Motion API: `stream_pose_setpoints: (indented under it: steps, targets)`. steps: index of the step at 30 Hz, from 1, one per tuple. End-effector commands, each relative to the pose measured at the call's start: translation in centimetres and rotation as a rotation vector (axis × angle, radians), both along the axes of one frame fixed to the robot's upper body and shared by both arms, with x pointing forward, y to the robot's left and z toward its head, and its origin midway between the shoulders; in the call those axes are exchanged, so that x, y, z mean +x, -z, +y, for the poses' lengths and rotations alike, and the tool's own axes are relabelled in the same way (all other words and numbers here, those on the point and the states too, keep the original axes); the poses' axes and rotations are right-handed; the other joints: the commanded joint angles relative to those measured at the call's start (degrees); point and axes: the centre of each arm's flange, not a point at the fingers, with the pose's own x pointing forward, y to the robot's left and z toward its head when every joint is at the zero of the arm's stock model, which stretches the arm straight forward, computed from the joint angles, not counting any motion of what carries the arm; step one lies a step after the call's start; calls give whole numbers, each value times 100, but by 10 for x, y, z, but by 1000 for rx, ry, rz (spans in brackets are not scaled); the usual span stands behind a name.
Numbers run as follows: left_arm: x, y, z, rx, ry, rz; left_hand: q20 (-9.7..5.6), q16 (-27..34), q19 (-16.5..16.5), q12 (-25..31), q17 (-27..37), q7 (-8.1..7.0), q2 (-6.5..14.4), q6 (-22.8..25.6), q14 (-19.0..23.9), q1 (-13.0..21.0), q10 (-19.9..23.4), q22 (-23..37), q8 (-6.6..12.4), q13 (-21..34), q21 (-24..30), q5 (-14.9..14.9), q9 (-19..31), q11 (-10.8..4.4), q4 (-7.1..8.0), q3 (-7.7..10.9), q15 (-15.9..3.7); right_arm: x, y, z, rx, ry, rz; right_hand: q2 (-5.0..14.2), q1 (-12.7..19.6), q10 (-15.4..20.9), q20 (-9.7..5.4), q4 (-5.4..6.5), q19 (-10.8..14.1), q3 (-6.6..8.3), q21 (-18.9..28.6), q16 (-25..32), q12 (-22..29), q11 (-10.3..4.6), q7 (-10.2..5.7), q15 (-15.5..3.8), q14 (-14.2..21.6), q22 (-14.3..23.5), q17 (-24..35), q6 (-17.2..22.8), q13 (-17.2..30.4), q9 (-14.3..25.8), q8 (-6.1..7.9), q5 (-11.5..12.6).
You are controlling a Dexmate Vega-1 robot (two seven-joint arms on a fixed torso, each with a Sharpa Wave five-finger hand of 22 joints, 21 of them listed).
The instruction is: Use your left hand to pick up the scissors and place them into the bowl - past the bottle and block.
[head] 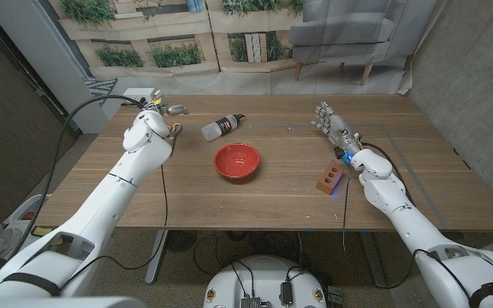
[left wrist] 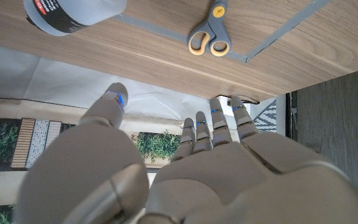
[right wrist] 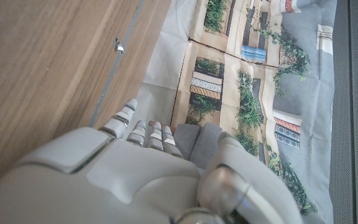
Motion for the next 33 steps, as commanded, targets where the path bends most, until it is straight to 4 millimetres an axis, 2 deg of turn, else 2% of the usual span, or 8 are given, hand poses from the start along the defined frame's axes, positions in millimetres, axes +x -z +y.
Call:
stream_pose_setpoints:
  steps: [1, 10, 20, 29, 32, 33]
  targets:
    - [0, -17, 9, -39, -21, 110, 23, 37, 1, 31, 37, 442, -28, -86, -16, 32, -22, 31, -67, 18, 29, -12, 18, 89, 31, -56, 83, 2, 6, -3, 4, -9, 2, -5, -26, 41, 7, -5, 59, 0, 38, 34, 22, -3, 12, 14, 28, 16, 8, 40, 10, 23, 25, 8]
    - [6, -21, 16, -42, -37, 186, 24, 102, 57, 72, 101, 481, 39, -145, 5, 65, -8, 54, -115, 44, 57, -11, 21, 182, 85, -123, 157, 1, 8, -7, 6, -10, 3, -8, -36, 45, 8, -5, 61, -3, 37, 33, 21, -2, 10, 15, 32, 16, 7, 41, 10, 23, 23, 9]
    - [13, -28, 22, 1, -81, 297, 29, 307, 264, 217, 281, 505, 153, -84, 123, -98, 98, 120, -183, 122, 162, -25, 31, 371, 230, -392, 281, 2, 12, -6, 6, -23, 6, -11, -50, 46, 8, -4, 65, -6, 37, 32, 18, -9, 12, 17, 35, 16, 8, 42, 10, 23, 20, 8]
    - [15, -28, 26, 1, -126, 328, 29, 463, 394, 334, 436, 507, 322, -33, 195, -38, 132, 188, -221, 195, 255, -26, 44, 413, 212, -528, 280, 3, 17, -8, 2, -29, 12, -14, -61, 49, 11, -2, 63, -10, 35, 31, 18, -7, 11, 11, 34, 16, 8, 46, 10, 23, 20, 8]
    - [18, -26, 27, -6, -135, 341, 29, 603, 467, 448, 595, 509, 413, 55, 197, 31, 131, 263, -264, 270, 346, -34, 52, 422, 175, -713, 285, 3, 18, -7, -5, -35, 16, -15, -64, 50, 12, -2, 64, -10, 35, 31, 17, -8, 13, 11, 36, 16, 8, 44, 10, 23, 18, 8]
    - [18, -25, 28, -10, -138, 344, 30, 686, 459, 511, 687, 509, 465, 93, 186, 70, 120, 308, -294, 313, 388, -34, 56, 455, 169, -835, 285, 3, 18, -6, -11, -38, 14, -15, -65, 51, 12, -2, 63, -11, 34, 32, 17, -12, 12, 9, 39, 16, 8, 44, 10, 23, 18, 8]
